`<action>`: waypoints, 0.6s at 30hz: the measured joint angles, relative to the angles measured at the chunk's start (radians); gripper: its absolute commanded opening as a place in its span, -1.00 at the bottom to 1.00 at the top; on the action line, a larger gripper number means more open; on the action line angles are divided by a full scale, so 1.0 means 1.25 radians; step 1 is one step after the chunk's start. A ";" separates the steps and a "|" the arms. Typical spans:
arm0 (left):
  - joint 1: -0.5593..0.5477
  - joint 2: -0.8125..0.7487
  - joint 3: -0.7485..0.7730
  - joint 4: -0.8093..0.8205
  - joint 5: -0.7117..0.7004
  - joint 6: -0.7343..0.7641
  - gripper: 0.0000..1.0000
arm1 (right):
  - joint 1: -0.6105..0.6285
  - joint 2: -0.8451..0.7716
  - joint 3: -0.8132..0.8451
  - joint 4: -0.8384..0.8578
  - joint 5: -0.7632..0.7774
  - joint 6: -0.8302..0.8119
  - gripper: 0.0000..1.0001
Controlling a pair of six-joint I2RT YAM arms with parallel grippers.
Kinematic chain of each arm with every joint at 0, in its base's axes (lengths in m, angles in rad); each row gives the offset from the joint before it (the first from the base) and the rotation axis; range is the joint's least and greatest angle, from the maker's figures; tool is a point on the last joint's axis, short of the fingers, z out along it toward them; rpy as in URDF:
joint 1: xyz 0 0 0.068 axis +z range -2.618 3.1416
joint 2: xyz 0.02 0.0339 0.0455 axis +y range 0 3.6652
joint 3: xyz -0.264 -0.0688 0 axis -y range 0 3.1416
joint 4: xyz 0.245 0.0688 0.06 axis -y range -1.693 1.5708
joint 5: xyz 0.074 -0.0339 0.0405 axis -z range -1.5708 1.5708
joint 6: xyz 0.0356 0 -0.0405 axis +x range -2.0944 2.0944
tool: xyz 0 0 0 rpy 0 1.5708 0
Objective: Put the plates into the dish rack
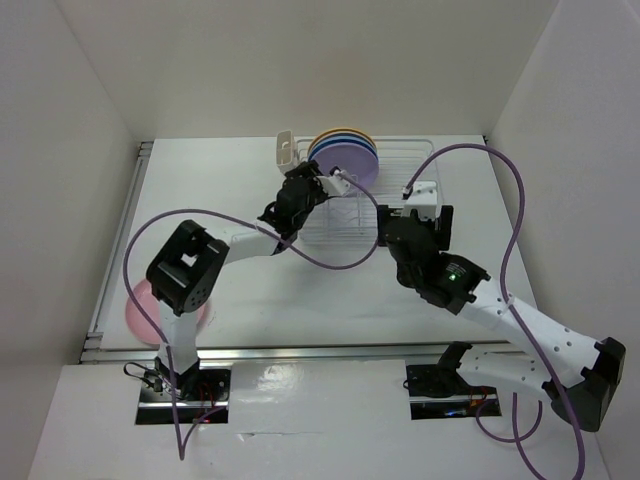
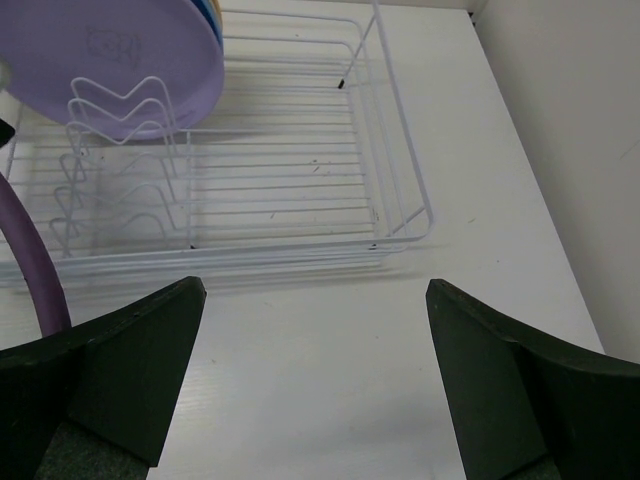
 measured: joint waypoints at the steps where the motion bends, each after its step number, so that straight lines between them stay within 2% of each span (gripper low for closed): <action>1: 0.000 -0.018 -0.006 -0.011 -0.006 0.001 0.49 | 0.000 0.000 -0.002 0.002 -0.005 0.002 1.00; 5: -0.002 -0.129 -0.017 -0.061 -0.052 -0.013 0.54 | 0.000 0.000 -0.005 0.018 -0.031 0.008 1.00; 11: -0.004 -0.343 0.002 -0.216 -0.133 -0.067 0.54 | 0.000 0.021 -0.016 0.074 -0.072 -0.006 1.00; 15: 0.019 -0.467 0.010 -0.398 -0.150 -0.146 0.49 | 0.000 0.054 -0.021 0.129 -0.109 -0.048 1.00; 18: 0.110 -0.551 -0.022 -0.556 -0.116 -0.233 0.44 | 0.000 0.068 -0.027 0.170 -0.134 -0.075 1.00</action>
